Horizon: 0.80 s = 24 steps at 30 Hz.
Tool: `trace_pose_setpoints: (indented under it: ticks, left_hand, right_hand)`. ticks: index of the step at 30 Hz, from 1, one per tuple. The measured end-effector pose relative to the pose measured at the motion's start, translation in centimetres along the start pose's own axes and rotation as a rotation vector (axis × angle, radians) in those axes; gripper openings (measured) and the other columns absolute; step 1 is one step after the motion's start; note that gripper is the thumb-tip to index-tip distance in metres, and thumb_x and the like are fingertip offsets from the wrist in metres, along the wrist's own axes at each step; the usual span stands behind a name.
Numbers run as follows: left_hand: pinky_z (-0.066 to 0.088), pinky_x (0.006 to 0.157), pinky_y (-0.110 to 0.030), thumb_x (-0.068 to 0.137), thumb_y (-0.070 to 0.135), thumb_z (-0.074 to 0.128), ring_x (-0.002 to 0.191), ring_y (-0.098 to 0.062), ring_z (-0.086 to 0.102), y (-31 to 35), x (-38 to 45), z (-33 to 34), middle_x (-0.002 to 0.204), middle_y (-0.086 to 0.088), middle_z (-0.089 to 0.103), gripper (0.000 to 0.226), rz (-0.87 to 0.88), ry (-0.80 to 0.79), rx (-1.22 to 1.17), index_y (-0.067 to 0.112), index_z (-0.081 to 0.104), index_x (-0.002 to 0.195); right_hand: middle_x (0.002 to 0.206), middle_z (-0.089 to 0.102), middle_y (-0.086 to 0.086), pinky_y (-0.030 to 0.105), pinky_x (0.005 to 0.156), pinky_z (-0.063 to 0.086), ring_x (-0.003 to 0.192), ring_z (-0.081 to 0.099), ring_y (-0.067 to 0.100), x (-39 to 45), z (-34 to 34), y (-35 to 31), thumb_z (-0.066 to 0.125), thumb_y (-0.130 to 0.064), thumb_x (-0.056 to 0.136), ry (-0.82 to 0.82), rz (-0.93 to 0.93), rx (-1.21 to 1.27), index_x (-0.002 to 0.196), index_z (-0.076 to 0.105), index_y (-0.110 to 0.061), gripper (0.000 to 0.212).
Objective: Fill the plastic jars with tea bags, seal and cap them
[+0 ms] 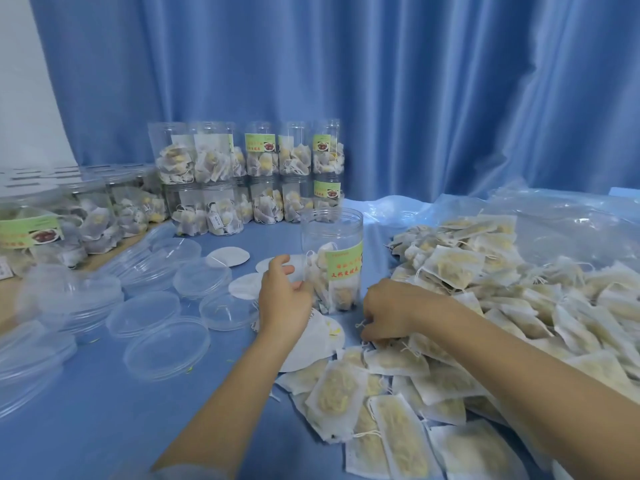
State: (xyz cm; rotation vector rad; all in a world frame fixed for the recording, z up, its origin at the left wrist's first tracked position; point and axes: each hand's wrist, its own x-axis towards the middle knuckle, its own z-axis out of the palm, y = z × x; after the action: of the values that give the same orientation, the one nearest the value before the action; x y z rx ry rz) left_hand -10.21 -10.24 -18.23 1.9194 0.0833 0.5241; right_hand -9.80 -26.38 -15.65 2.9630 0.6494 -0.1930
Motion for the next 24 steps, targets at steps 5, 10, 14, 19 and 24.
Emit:
trace_pose_setpoints:
  ticks: [5,10,14,19,24]
  left_hand:
    - [0.044,0.075,-0.029,0.088,0.000,0.053,0.084,-0.010,0.055,-1.7,0.0,-1.0,0.127,-0.005,0.051,0.042,0.068,0.030,-0.036,0.011,0.043,0.128]
    - [0.039,0.064,-0.010,0.089,-0.002,0.050,0.080,-0.004,0.055,-2.5,0.8,-2.7,0.122,-0.003,0.054,0.036,0.068,0.229,-0.115,0.012,0.048,0.122]
    - [0.040,0.063,-0.007,0.089,-0.003,0.048,0.081,0.002,0.054,-3.0,1.0,-3.2,0.121,-0.004,0.054,0.032,0.085,0.262,-0.131,0.015,0.049,0.116]
    - [0.035,0.059,0.002,0.087,-0.006,0.048,0.080,0.000,0.053,-3.1,0.8,-3.6,0.118,-0.002,0.051,0.032,0.098,0.267,-0.083,0.012,0.052,0.113]
    - [0.033,0.067,-0.014,0.085,-0.004,0.049,0.092,-0.019,0.055,-3.2,0.6,-4.2,0.119,-0.003,0.048,0.032,0.062,0.309,0.055,0.012,0.054,0.113]
  right_hand:
    - [0.094,0.070,0.002,0.029,0.079,0.049,0.090,0.060,0.018,1.2,-0.1,-1.1,0.064,-0.025,0.083,0.244,-0.042,0.241,0.088,0.075,-0.018,0.013]
    - [0.078,0.069,-0.014,0.003,0.066,0.038,0.061,0.056,-0.005,1.2,-2.9,-2.4,0.068,-0.019,0.085,0.809,-0.079,0.789,0.087,0.075,-0.017,0.008]
    - [0.079,0.069,-0.009,0.010,0.069,0.045,0.066,0.063,0.004,1.6,-6.5,-2.4,0.064,-0.017,0.088,1.328,0.018,1.027,0.087,0.072,-0.018,0.008]
    - [0.096,0.072,0.003,0.023,0.081,0.045,0.091,0.064,0.020,3.8,-7.9,-1.9,0.057,-0.022,0.092,1.069,0.149,0.689,0.100,0.071,-0.015,0.018]
    - [0.110,0.068,0.008,0.022,0.091,0.033,0.108,0.057,0.029,3.9,-4.8,-3.9,0.067,-0.017,0.085,1.059,-0.087,0.483,0.111,0.068,-0.008,0.027]
